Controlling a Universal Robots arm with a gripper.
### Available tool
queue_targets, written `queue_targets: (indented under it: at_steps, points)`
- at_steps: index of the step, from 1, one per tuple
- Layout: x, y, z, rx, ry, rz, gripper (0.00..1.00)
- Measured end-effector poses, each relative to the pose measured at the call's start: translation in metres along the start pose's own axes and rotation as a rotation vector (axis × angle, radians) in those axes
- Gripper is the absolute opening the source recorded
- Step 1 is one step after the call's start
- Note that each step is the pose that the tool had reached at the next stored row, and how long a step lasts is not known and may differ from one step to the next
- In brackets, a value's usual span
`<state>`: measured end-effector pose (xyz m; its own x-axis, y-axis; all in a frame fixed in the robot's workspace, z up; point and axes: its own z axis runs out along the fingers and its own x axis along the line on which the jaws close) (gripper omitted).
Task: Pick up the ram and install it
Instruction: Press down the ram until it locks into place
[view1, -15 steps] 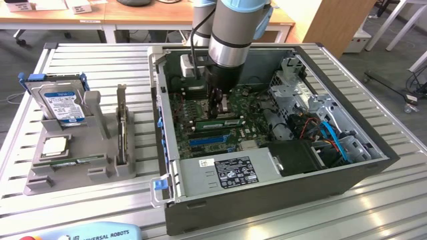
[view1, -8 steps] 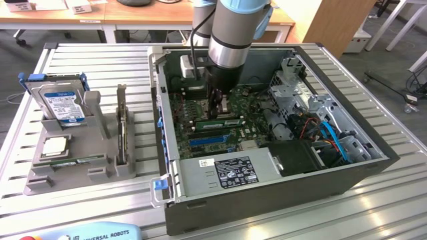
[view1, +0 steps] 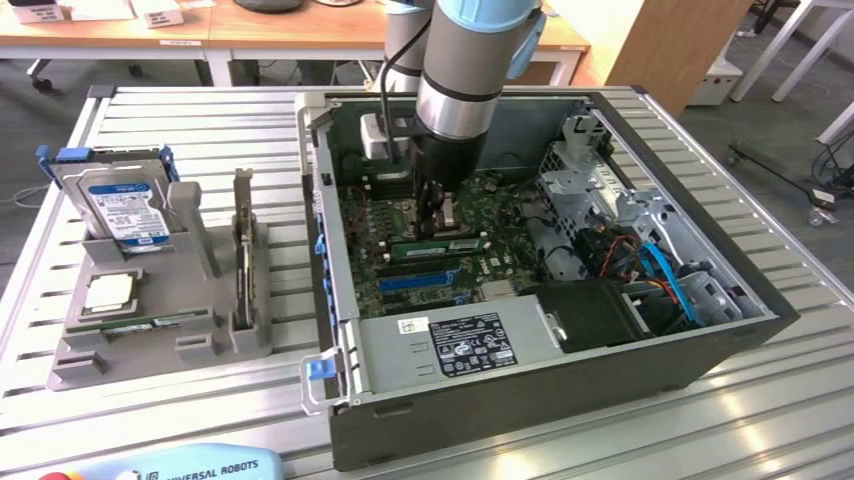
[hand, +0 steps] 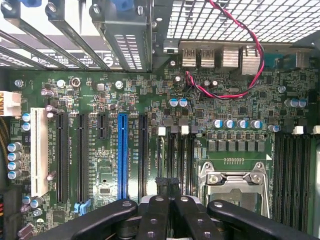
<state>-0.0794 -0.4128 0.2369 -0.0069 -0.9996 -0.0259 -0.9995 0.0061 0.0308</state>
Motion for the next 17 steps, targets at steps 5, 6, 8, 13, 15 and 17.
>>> queue_targets:
  at_steps: [5, 6, 8, 13, 15, 17]
  points:
    - [0.0003, 0.0001, 0.0002, 0.0002, -0.0004, 0.0, 0.1]
    - [0.0005, 0.0001, 0.0002, 0.0002, -0.0003, 0.0, 0.1]
    - [0.0005, 0.0, 0.0001, 0.0001, -0.0003, 0.0, 0.1]
    - [0.0007, -0.0001, 0.0025, 0.0001, -0.0001, 0.0, 0.1]
    - [0.0007, -0.0001, 0.0031, -0.0001, 0.0001, 0.0, 0.1]
    - [0.0007, -0.0001, 0.0031, -0.0001, 0.0001, 0.0, 0.1]
